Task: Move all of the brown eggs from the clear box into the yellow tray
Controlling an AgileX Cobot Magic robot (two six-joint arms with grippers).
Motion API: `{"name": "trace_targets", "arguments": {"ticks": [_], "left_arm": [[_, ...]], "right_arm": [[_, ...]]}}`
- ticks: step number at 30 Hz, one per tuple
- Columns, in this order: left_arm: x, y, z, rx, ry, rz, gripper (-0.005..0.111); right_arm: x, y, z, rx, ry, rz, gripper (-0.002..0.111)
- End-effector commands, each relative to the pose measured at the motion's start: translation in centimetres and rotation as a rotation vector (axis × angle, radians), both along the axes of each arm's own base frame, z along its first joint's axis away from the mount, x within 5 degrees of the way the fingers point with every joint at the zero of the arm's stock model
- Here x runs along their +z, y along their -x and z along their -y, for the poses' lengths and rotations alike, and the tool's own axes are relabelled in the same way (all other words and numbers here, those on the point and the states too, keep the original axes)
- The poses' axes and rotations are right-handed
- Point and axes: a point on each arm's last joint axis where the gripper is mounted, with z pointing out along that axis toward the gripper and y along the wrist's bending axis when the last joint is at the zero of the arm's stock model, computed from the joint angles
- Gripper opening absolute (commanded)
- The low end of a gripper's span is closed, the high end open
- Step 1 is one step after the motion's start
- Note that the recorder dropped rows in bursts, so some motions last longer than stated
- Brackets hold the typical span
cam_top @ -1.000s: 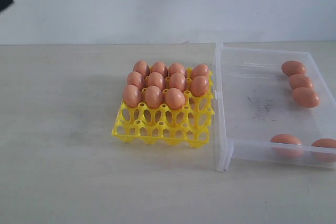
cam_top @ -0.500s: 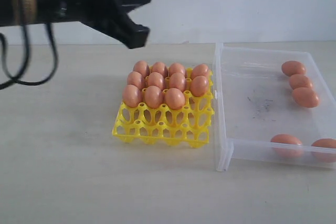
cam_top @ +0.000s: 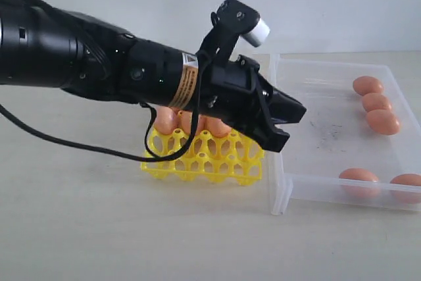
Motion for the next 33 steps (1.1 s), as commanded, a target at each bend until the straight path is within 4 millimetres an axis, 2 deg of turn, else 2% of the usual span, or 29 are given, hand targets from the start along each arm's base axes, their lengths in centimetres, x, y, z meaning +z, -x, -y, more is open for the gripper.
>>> {"name": "trace_targets", "arguments": {"ticks": [1,3,5,7,10,12,15,19,21,23,24,25,28,30,33], "left_arm": [[1.4,-0.9,0.7,0.075,-0.069,0.072,0.005],[1.9,-0.8,1.3,0.006,-0.07,0.144,0.007],[2.3,-1.2,1.8,0.009,-0.085,0.22,0.008],[2.5,-2.0,2.1,0.036,-0.162,0.391,0.009],[2.6,-2.8,2.6,0.177,-0.438,0.753,0.004],[2.2,-3.4,2.9,0.208,-0.709,0.997,0.004],[2.6,-4.9,3.0,0.341,-0.954,1.136,0.004],[4.1,-6.9,3.1,0.618,-0.972,1.124,0.004],[4.4,-7.3,3.2,0.641,-1.008,1.028,0.004],[3.7,-7.1,3.5,0.487,-1.11,0.862,0.004],[3.0,-6.5,4.0,0.382,-1.112,0.692,0.004],[2.6,-6.0,4.2,0.257,-1.144,0.606,0.004],[2.7,-4.5,5.6,0.037,-0.962,0.313,0.004],[3.4,-4.0,6.2,-0.086,-0.87,0.202,0.004],[3.5,-4.1,6.5,-0.241,-0.826,0.103,0.004]], "right_arm": [[-0.2,0.0,0.0,0.0,0.0,-0.004,0.0],[-0.2,0.0,0.0,0.0,0.0,-0.004,0.0],[-0.2,0.0,0.0,0.0,0.0,-0.004,0.0],[-0.2,0.0,0.0,0.0,0.0,-0.004,0.0],[-0.2,0.0,0.0,0.0,0.0,-0.004,0.0],[-0.2,0.0,0.0,0.0,0.0,-0.004,0.0],[-0.2,0.0,0.0,0.0,0.0,-0.004,0.0],[-0.2,0.0,0.0,0.0,0.0,-0.004,0.0],[-0.2,0.0,0.0,0.0,0.0,-0.004,0.0],[-0.2,0.0,0.0,0.0,0.0,-0.004,0.0],[-0.2,0.0,0.0,0.0,0.0,-0.004,0.0],[-0.2,0.0,0.0,0.0,0.0,-0.004,0.0],[-0.2,0.0,0.0,0.0,0.0,-0.004,0.0],[-0.2,0.0,0.0,0.0,0.0,-0.004,0.0],[-0.2,0.0,0.0,0.0,0.0,-0.004,0.0]]}}
